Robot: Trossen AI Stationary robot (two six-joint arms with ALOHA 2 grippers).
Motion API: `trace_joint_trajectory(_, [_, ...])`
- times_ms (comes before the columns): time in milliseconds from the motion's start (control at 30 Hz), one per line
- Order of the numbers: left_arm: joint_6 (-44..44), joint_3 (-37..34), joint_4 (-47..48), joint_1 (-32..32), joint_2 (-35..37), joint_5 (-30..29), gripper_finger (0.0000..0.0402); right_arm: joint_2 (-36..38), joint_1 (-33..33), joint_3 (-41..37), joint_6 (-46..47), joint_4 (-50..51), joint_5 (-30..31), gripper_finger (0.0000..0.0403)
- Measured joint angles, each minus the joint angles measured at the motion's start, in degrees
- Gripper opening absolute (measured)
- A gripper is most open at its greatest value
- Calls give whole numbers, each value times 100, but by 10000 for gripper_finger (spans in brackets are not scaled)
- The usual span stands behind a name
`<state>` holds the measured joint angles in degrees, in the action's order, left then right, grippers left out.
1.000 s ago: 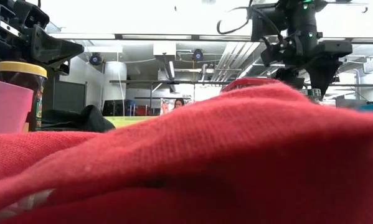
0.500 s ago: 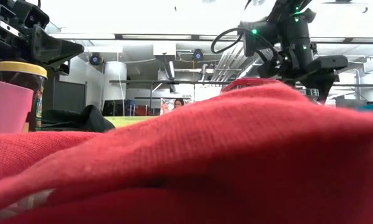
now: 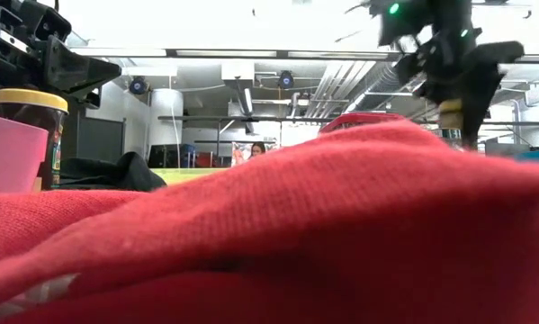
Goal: Sort spices by type
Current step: Put the middle right yellow seasoning bottle into the blue bin
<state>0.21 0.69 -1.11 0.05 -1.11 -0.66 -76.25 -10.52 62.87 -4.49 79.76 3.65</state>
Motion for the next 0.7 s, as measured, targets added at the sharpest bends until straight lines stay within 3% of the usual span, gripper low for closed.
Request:
trace_joint_trajectory(100, [-1,0,-1,2,-2,2,0,580,63,157,933,438,-323,209])
trace_joint_trajectory(233, [-2,0,0,0,0,2,0,1336,544,203,2588,516,-1242,209])
trace_joint_trajectory(433, [0,0,-2,0,-2,2,0,1659,2406,198,4949,413,-1773,209])
trace_joint_trajectory(700, [-2,0,0,0,0,2,0,1025,4771,130,7094,97,-1743,209])
